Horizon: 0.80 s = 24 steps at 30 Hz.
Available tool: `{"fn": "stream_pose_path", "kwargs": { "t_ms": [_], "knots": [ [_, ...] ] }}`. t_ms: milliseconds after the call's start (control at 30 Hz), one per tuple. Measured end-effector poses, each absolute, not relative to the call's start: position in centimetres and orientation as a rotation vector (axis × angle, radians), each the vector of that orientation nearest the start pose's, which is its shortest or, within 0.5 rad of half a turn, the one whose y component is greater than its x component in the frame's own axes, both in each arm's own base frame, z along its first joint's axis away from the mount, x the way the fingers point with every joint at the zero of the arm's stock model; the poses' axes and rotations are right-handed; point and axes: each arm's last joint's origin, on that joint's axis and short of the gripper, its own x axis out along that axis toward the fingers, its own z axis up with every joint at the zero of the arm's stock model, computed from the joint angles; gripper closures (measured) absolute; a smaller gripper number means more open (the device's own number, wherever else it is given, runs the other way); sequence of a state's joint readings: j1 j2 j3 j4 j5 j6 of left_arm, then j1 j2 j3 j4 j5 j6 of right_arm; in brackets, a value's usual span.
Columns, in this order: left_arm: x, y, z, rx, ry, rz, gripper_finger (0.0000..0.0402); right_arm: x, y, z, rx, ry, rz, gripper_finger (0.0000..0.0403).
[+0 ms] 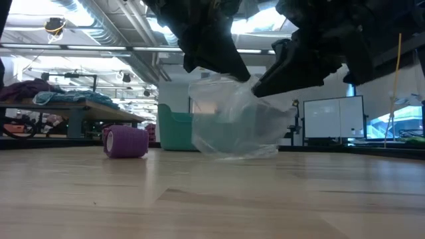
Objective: Roll bandage
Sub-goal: Put the violet bandage into the zip bag
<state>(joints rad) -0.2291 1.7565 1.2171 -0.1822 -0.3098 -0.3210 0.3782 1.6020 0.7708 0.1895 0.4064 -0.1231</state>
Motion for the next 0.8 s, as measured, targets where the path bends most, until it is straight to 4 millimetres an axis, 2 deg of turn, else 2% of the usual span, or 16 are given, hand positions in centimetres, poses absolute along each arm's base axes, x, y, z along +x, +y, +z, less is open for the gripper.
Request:
{"fn": "stream_pose_path", "kwargs": {
  "t_ms": [67, 133, 267, 567, 700, 800],
  "knots": [
    [37.3, -7.7, 22.5, -0.126, 0.684, 0.192, 0.0394, 29.5, 10.6, 17.0, -0.346, 0.599, 0.027, 0.0376],
    [37.3, -7.7, 22.5, -0.126, 0.687, 0.19, 0.0394, 29.5, 10.6, 16.9, -0.335, 0.609, 0.054, 0.0392],
    [37.3, -7.5, 22.5, -0.123, 0.66, 0.264, 0.0394, 29.4, 10.7, 16.9, -0.316, 0.619, 0.07, 0.0387],
    [37.1, -6.5, 22.8, -0.039, 0.565, 0.572, 0.0394, 29.4, 10.9, 16.9, -0.318, 0.62, 0.136, 0.0396],
    [37.2, -6.5, 23.0, -0.026, 0.533, 0.6, 0.0394, 29.4, 10.9, 16.9, -0.314, 0.617, 0.151, 0.0395],
    [37.4, -6.9, 23.0, 0.008, 0.558, 0.493, 0.0394, 29.4, 10.9, 16.9, -0.313, 0.616, 0.15, 0.0393]
  ]
}}
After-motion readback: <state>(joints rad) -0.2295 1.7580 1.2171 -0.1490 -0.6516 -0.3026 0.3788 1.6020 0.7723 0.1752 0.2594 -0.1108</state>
